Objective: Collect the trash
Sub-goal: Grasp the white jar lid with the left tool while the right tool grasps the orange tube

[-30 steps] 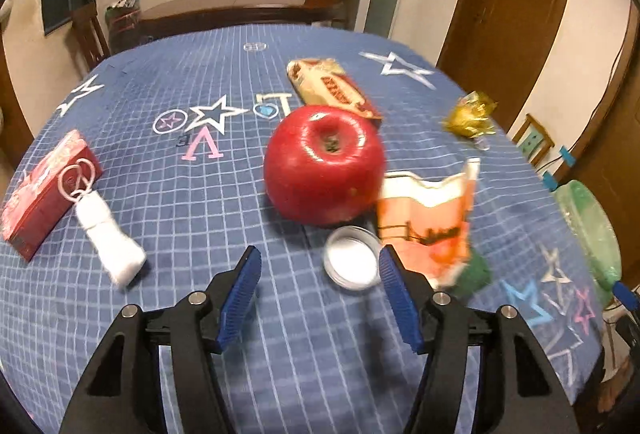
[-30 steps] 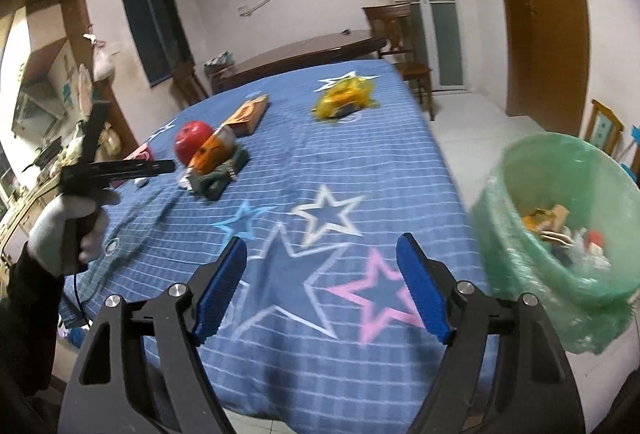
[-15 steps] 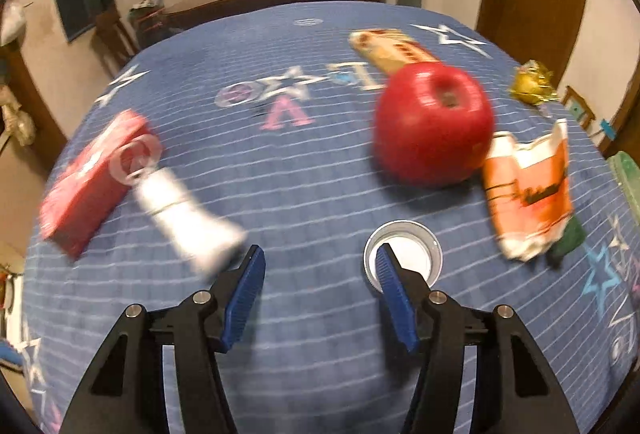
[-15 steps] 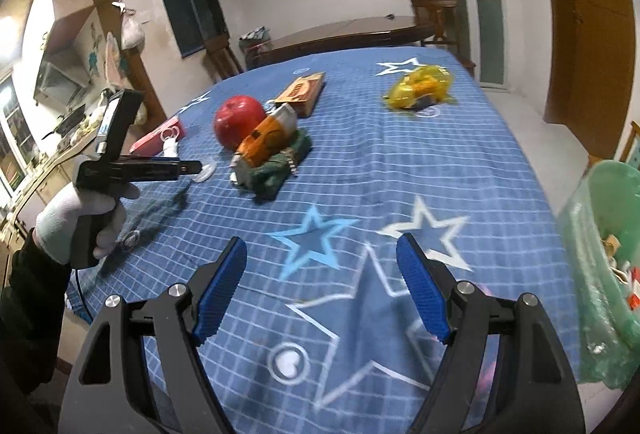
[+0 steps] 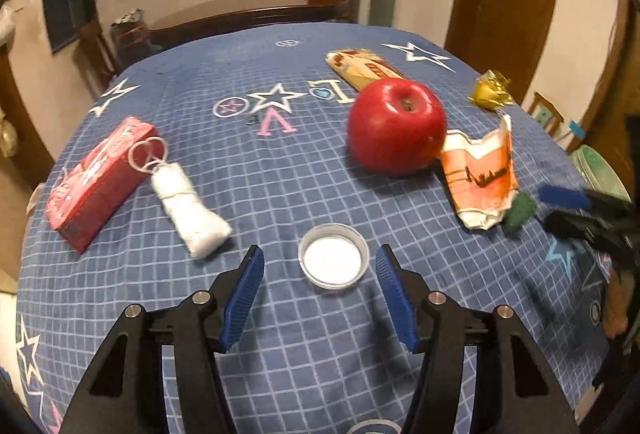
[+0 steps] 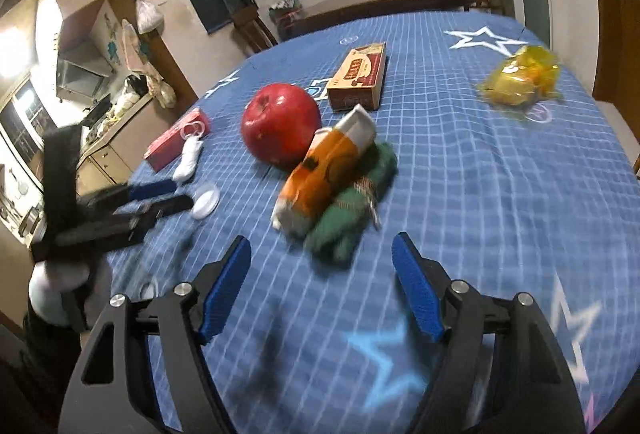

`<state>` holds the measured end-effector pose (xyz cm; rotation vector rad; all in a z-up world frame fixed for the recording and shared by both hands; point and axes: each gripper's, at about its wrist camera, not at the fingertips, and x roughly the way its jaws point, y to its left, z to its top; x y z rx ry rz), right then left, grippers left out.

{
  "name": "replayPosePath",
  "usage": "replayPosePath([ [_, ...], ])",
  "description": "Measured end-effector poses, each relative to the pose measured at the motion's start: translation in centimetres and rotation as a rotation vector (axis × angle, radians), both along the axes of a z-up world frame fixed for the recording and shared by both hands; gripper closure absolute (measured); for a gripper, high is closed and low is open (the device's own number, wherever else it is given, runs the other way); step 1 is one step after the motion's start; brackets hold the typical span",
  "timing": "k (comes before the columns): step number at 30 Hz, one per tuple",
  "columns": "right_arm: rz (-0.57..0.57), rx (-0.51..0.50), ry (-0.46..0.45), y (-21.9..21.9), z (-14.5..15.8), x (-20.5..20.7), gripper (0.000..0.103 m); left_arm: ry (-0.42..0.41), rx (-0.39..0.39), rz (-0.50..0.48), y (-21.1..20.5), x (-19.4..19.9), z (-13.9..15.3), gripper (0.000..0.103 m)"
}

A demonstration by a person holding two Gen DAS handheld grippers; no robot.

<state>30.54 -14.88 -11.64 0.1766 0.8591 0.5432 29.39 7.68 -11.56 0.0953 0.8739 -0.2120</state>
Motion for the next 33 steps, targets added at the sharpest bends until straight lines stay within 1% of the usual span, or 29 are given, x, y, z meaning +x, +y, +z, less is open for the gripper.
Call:
replayPosePath([
  [4, -0.002, -0.037, 0.046, 0.9, -1.0, 2.1, 0.047, 0.028, 0.023, -0.019, -0.5, 0.8, -1.1, 0.043],
  [7, 0.004, -0.041, 0.046, 1.2, -1.2, 2.3, 0.050, 0.036, 0.033, -0.035, -1.0, 1.3, -1.7, 0.043],
  [9, 0.020, -0.040, 0.044, 1.4, -1.1, 2.1, 0.061, 0.032, 0.049, -0.040, -1.5, 1.4, -2.0, 0.043],
  [10, 0.022, -0.049, 0.041, 1.5, -1.1, 1.8, 0.064, 0.027, 0.057, -0.040, -1.7, 1.5, -2.1, 0.044],
  [12, 0.018, -0.072, 0.029, 1.9, -0.9, 1.4, 0.074, 0.025, 0.053, -0.050, -2.0, 1.4, -2.1, 0.053],
  [14, 0.008, -0.082, 0.018, 1.7, -0.9, 0.9, 0.078, 0.016, 0.063, -0.048, -2.4, 1.3, -2.1, 0.061],
  [15, 0.001, -0.085, 0.011, 1.4, -0.8, 0.4, 0.079, 0.011, 0.067, -0.048, -2.6, 1.2, -2.1, 0.061],
  [17, -0.002, -0.093, 0.000, 1.1, -0.8, -0.6, 0.080, -0.004, 0.081, -0.042, -3.0, 0.7, -2.2, 0.061],
  [19, 0.007, -0.097, -0.004, 1.0, -0.7, -1.5, 0.081, -0.010, 0.076, -0.043, -3.3, 0.2, -2.2, 0.061],
  [24, 0.050, -0.156, -0.028, 0.7, -0.5, -5.6, 0.081, -0.020, 0.058, -0.057, -3.5, -1.5, -2.0, 0.061],
  [26, 0.048, -0.179, -0.034, 0.2, -0.6, -6.7, 0.080, -0.017, 0.052, -0.058, -3.4, -2.1, -2.0, 0.061],
  [28, -0.001, -0.208, -0.044, -0.9, -0.9, -7.4, 0.075, -0.012, 0.044, -0.055, -3.2, -2.5, -2.0, 0.061],
  [29, -0.025, -0.205, -0.050, -1.6, -0.8, -7.4, 0.063, -0.006, 0.037, -0.055, -3.0, -2.6, -2.1, 0.061],
  [30, -0.059, -0.202, -0.066, -2.2, -0.5, -7.7, 0.058, 0.000, 0.032, -0.053, -3.0, -2.6, -2.3, 0.061],
  [33, -0.081, -0.176, -0.118, -2.5, 0.9, -8.4, 0.058, -0.001, 0.025, -0.054, -3.0, -2.9, -2.2, 0.061],
])
